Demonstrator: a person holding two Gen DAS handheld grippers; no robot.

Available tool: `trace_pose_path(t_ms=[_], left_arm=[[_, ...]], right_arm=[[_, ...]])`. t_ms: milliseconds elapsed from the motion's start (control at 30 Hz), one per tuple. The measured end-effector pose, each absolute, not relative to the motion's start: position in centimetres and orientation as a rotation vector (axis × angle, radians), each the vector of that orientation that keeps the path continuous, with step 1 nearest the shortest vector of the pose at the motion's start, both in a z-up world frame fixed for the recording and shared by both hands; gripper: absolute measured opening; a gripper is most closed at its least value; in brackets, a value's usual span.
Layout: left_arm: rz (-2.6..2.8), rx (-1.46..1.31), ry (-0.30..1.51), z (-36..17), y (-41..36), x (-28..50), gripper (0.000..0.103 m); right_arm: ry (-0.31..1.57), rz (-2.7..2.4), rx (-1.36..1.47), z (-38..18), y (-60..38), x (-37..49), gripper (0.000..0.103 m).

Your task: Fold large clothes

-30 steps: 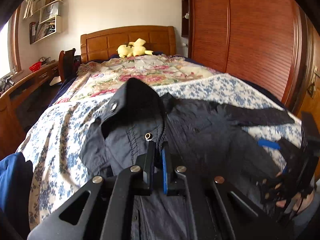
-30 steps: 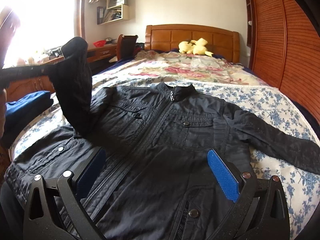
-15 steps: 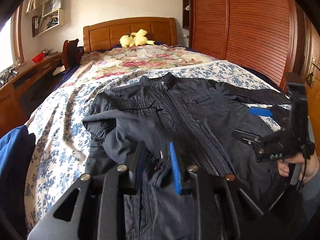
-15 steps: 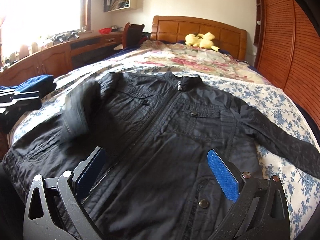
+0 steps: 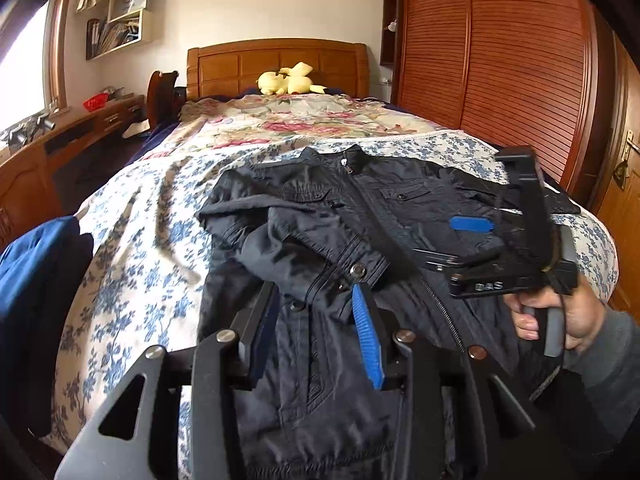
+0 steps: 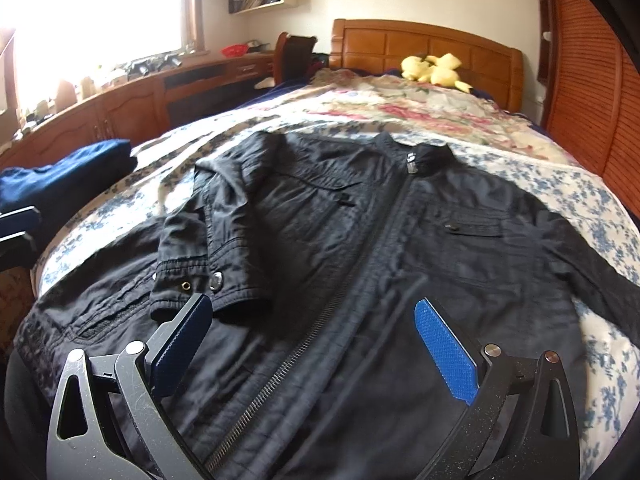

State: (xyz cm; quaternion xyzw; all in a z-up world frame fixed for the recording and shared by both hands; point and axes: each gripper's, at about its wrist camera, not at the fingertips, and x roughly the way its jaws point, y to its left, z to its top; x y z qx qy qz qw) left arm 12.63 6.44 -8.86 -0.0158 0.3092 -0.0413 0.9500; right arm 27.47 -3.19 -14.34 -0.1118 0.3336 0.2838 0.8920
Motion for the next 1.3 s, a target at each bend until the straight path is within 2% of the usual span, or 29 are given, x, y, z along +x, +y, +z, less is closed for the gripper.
trace_pose_path(t_ms=[167, 333, 567, 800, 933, 1300], left_arm=[[-0.051, -0.044, 0.618, -9.3, 8.0, 11.5, 0.037], [-0.026, -0.059, 0.632, -9.7, 9.7, 10.8, 0.037], [-0.001, -0.069, 0.626, -9.8, 11.0, 10.1, 0.037], [0.004, -0.077, 0.621, -9.9, 10.9, 10.1, 0.037], [0.011, -0.073, 0.609, -9.7, 10.4, 10.4, 0.037], [-0.052, -0.059, 0.618, -10.5, 7.9, 14.3, 0.037]], right_arm=[[0.738, 0.654, -0.203, -15.6, -1.0, 28.7, 0.093], [0.759, 0.699, -0.211, -16.2, 1.3, 29.5, 0.082], [0.820, 0.733, -0.217, -17.8, 2.5, 30.7, 0.074], [0.797, 0.765, -0.229, -17.5, 2.3, 29.9, 0.012], [0.728, 0.804, -0.231, -16.3, 1.6, 28.5, 0.007], [0.539, 0.739, -0.198, -9.8, -6.2, 25.0, 0.007]])
